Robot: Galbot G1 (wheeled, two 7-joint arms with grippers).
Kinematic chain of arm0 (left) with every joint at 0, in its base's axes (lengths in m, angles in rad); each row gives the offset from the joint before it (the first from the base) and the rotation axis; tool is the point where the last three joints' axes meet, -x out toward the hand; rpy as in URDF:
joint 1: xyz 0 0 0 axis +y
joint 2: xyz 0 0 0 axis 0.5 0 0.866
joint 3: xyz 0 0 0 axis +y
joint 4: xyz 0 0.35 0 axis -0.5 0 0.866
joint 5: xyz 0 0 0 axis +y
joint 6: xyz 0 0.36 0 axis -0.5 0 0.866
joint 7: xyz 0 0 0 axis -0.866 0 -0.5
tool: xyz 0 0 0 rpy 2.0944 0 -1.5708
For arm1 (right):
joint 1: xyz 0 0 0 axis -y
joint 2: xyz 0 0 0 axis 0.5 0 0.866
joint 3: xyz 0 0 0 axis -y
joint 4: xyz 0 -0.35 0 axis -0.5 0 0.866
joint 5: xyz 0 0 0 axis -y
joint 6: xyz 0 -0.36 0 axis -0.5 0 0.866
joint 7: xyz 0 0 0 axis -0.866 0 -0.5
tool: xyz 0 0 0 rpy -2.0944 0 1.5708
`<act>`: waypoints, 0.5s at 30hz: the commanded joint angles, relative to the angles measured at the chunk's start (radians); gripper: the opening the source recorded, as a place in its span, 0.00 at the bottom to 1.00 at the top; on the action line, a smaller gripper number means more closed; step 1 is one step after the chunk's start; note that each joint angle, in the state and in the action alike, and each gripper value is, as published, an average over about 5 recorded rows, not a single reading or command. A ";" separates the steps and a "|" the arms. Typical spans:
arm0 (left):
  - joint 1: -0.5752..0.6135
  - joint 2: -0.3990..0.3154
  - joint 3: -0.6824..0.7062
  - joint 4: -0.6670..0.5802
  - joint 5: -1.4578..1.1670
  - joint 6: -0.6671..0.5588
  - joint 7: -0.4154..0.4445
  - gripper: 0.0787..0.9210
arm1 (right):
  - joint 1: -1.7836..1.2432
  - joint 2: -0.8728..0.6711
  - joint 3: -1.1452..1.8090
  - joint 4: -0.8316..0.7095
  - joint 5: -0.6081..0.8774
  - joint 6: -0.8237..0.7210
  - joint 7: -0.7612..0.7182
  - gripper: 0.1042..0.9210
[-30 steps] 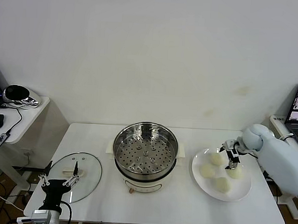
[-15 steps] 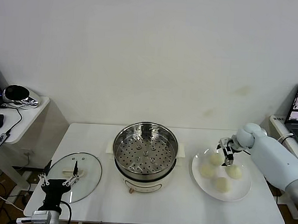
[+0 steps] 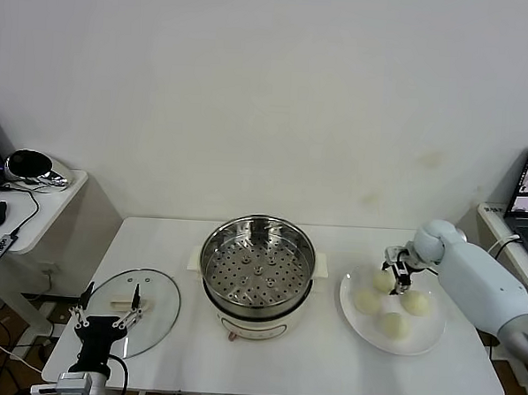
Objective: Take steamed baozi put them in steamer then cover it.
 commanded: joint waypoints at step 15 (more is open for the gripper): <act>-0.001 0.005 0.000 -0.001 -0.003 0.000 -0.002 0.88 | 0.168 -0.135 -0.132 0.190 0.169 -0.010 -0.025 0.48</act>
